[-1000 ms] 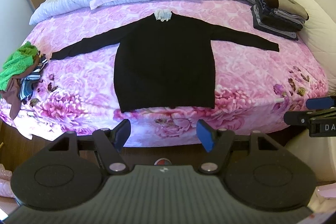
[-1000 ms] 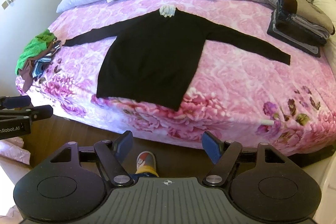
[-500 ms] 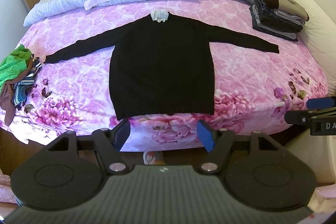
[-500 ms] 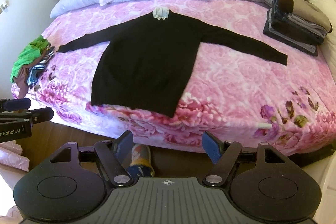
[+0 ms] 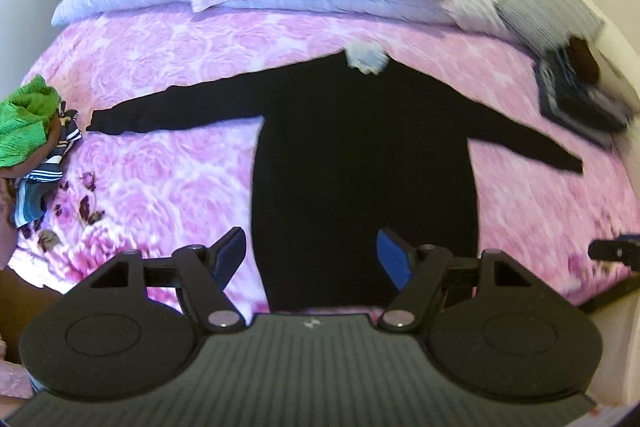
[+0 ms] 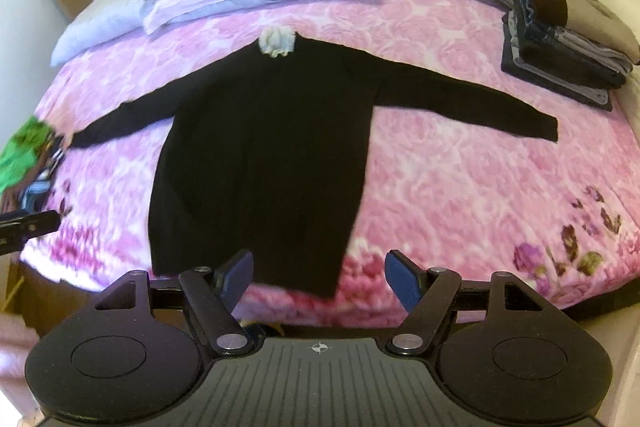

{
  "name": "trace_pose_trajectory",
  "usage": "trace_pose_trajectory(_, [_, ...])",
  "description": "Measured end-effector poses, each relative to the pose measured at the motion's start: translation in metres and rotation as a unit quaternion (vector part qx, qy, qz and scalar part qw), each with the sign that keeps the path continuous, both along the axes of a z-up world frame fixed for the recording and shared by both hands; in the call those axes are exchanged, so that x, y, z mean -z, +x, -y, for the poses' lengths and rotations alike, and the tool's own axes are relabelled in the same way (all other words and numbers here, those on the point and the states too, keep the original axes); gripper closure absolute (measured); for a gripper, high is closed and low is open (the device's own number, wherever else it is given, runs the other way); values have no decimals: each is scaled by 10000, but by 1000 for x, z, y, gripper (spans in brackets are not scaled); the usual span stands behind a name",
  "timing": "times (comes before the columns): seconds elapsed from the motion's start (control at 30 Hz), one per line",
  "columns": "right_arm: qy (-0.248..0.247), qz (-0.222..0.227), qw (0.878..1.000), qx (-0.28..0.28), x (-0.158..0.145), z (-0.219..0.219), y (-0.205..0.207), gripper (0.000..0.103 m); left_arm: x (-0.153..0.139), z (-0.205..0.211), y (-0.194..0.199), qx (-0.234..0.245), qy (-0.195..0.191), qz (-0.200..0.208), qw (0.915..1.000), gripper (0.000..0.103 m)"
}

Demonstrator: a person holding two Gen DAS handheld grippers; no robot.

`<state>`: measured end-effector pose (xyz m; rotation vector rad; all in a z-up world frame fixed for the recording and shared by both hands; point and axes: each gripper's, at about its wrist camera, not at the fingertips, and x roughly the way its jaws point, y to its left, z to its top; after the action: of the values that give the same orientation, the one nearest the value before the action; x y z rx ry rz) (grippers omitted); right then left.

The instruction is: Fold large clothes

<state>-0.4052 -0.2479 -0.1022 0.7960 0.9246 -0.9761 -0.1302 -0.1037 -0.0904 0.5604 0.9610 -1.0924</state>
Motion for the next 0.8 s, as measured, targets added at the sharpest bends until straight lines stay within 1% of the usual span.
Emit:
trace_pose_trajectory(0.1, [4, -6, 9998, 215, 1, 36, 26, 33, 11, 25, 57, -206, 78, -218, 9995, 34])
trace_pose_trajectory(0.23, [-19, 141, 9984, 548, 5, 84, 54, 33, 30, 55, 133, -512, 54, -443, 9977, 34])
trace_pose_trajectory(0.33, [-52, 149, 9971, 750, 10, 114, 72, 33, 47, 71, 180, -815, -30, -615, 9948, 34])
trace_pose_trajectory(0.4, [-68, 122, 9965, 828, 16, 131, 84, 33, 62, 79, 212, -1082, -114, -846, 9905, 34])
trace_pose_trajectory(0.5, [7, 34, 9959, 900, 29, 154, 99, 33, 93, 85, 258, -1573, -325, -1226, 9794, 34])
trace_pose_trajectory(0.6, [94, -78, 9955, 943, 48, 175, 113, 33, 130, 89, 301, -2120, -503, -1496, 9644, 38])
trace_pose_trajectory(0.67, [80, -180, 9950, 979, 62, 191, 119, 33, 154, 93, 327, -2419, -561, -1676, 9541, 45])
trace_pose_trajectory(0.73, [86, -274, 9933, 1120, 74, 212, 126, 33, 178, 99, 351, -2660, -571, -1792, 9454, 49])
trace_pose_trajectory(0.8, [58, -217, 9922, 1227, 81, 228, 129, 33, 199, 102, 373, -2955, -658, -1902, 9339, 52])
